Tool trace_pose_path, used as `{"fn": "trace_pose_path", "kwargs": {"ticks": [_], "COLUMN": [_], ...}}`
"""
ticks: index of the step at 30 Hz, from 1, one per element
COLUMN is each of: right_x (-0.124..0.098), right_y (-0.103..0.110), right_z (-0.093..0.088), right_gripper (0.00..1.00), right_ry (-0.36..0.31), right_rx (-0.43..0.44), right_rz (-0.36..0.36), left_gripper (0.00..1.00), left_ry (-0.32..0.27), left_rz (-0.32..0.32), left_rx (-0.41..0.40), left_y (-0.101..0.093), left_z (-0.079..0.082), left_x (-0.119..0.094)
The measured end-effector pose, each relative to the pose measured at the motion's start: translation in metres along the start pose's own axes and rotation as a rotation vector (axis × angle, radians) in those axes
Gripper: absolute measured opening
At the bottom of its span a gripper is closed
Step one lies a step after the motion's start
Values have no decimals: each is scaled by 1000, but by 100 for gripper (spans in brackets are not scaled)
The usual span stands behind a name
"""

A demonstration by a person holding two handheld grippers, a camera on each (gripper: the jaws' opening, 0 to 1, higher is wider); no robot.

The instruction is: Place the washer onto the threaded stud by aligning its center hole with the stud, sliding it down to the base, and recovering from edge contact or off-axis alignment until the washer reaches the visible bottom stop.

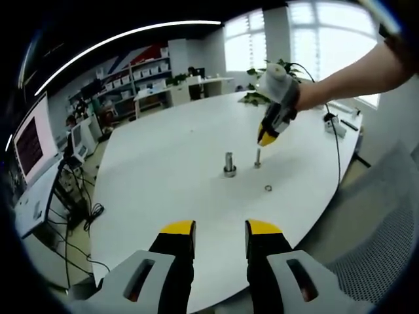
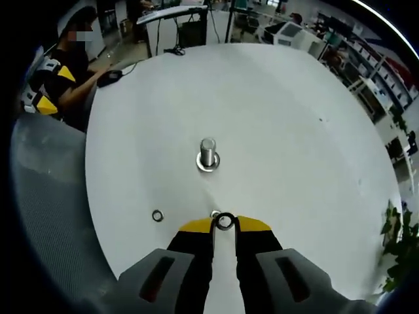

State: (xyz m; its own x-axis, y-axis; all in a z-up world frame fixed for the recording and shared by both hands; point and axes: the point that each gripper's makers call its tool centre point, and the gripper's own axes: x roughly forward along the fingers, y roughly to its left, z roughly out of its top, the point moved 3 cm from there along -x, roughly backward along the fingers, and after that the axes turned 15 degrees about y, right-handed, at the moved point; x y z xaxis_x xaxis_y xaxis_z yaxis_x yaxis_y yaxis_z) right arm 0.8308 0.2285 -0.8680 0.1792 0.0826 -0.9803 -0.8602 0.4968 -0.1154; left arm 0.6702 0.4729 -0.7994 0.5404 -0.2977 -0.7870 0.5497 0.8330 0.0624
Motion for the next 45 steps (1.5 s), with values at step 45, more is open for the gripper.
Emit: {"fn": "trace_pose_path", "kwargs": {"ticks": [45], "right_x": [-1], "right_y": [0], "right_z": [-1], "right_gripper": [14], "right_ry": [-1], "right_rx": [-24], "right_rz": [2], "left_gripper": [28], "left_ry": [20], "left_rz": [0], "left_rx": [4], "left_y": [0], "left_z": [-2], "left_x": [2]}}
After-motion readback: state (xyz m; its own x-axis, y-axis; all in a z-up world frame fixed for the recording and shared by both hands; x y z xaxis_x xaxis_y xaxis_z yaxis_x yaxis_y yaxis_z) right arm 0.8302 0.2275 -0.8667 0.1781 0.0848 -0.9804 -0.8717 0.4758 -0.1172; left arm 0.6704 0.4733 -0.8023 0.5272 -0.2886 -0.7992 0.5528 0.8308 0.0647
